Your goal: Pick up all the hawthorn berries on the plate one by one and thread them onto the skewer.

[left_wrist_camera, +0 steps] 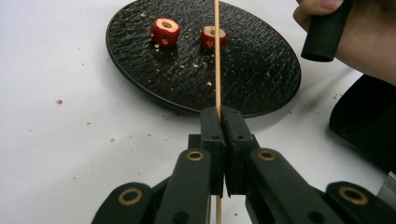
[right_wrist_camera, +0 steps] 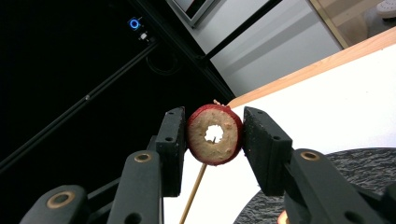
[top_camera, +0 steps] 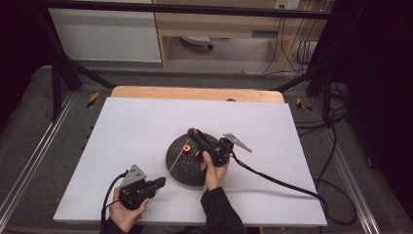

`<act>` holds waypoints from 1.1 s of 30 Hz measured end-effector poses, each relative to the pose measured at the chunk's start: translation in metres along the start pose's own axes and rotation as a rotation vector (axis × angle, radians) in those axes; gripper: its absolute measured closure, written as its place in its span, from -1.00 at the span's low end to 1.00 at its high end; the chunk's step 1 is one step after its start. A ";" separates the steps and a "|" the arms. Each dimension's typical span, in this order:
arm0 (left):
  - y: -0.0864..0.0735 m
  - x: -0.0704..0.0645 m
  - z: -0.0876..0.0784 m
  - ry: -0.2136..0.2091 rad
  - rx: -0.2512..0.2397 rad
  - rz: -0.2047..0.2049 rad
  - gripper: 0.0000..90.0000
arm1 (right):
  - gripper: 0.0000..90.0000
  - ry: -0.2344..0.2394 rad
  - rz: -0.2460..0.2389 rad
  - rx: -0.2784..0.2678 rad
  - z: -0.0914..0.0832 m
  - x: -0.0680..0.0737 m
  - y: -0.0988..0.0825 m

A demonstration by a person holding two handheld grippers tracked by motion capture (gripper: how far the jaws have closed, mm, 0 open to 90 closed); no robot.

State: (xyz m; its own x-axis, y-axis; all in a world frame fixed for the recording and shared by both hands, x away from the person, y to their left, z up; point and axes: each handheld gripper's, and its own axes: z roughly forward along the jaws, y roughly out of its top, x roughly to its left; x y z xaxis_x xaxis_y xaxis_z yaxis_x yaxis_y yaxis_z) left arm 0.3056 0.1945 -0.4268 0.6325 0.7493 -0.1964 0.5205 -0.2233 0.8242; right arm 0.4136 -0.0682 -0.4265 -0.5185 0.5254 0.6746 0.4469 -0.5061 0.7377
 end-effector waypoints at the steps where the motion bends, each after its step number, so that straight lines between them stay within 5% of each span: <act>1: 0.000 -0.001 0.000 -0.002 0.000 -0.005 0.96 | 0.36 -0.001 0.000 0.001 0.000 0.000 0.000; 28: 0.002 -0.009 0.002 -0.004 -0.007 -0.049 0.97 | 0.37 0.006 -0.012 0.012 -0.004 0.004 -0.007; 33: 0.003 -0.009 0.003 0.000 -0.007 -0.043 0.97 | 0.37 0.016 -0.007 0.066 -0.008 0.006 -0.017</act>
State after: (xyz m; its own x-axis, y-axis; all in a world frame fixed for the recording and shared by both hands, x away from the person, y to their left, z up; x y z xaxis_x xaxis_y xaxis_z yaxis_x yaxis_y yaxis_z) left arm 0.3034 0.1847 -0.4238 0.6092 0.7584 -0.2318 0.5431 -0.1860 0.8188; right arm 0.3966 -0.0621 -0.4348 -0.5336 0.5174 0.6690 0.4896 -0.4560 0.7432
